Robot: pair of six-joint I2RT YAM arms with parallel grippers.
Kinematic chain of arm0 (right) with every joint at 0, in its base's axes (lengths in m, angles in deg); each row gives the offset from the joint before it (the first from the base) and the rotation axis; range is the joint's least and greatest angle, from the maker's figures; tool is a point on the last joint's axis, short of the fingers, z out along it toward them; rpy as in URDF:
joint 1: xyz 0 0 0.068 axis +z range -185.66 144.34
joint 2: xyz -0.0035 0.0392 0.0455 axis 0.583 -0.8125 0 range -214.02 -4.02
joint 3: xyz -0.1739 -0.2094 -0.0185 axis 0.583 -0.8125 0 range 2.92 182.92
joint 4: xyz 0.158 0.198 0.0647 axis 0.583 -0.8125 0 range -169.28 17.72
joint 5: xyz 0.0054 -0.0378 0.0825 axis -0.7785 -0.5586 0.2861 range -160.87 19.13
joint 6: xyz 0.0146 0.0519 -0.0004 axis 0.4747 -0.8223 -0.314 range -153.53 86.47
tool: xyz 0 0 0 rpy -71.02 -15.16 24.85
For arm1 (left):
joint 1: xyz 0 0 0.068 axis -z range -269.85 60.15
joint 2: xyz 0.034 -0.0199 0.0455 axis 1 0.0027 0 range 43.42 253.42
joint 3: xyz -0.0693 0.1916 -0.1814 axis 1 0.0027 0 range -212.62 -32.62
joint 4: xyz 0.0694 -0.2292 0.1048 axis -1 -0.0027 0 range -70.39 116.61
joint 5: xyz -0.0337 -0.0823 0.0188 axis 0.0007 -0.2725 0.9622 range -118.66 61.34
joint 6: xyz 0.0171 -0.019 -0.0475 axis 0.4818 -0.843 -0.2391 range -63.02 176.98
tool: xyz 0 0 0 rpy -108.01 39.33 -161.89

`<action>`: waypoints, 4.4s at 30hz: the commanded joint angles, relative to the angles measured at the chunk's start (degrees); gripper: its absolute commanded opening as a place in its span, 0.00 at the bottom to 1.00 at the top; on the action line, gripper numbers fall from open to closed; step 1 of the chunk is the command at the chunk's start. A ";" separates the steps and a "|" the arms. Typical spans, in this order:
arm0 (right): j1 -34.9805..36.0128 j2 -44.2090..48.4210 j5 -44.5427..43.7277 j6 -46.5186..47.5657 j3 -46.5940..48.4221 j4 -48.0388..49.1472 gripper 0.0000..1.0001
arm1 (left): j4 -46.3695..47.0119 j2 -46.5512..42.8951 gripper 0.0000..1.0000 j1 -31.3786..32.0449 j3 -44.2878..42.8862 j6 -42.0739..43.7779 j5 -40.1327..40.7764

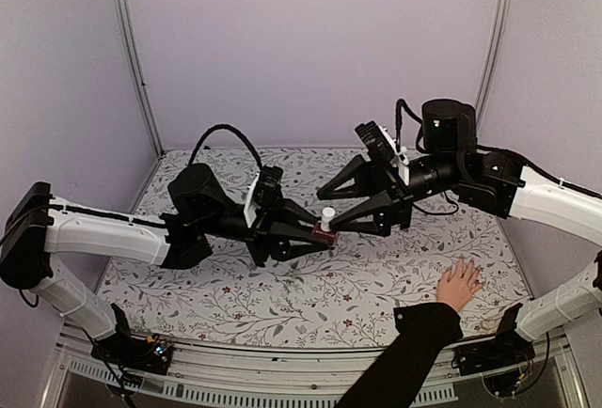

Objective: Paint the nails
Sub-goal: Unscrew the nail polish bottle.

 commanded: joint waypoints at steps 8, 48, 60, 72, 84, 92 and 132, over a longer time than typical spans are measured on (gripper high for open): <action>-1.73 7.32 -29.39 -12.78 -3.89 8.41 0.70 | -4.07 -3.33 0.00 0.18 1.45 4.62 25.88; -1.73 -1.82 -39.66 -26.46 -0.36 5.47 0.31 | -15.33 3.61 0.00 5.99 -7.36 13.53 60.57; -1.65 -0.90 -32.73 -23.14 -0.72 6.10 0.05 | -12.10 0.81 0.00 5.48 -4.40 13.90 49.58; -1.73 0.32 -13.84 -7.92 0.10 2.72 0.00 | -10.38 -2.87 0.00 2.53 -2.52 11.26 12.27; -1.64 1.20 5.79 1.51 1.25 -1.45 0.00 | -3.26 0.45 0.00 1.97 -5.46 2.93 -11.28; -1.65 0.47 7.21 1.87 1.16 -1.65 0.03 | -1.90 1.16 0.00 1.26 -5.70 1.77 -12.10; -2.08 -2.58 -39.25 -28.39 0.11 4.57 0.35 | -15.41 5.09 0.00 5.82 -8.14 15.61 58.83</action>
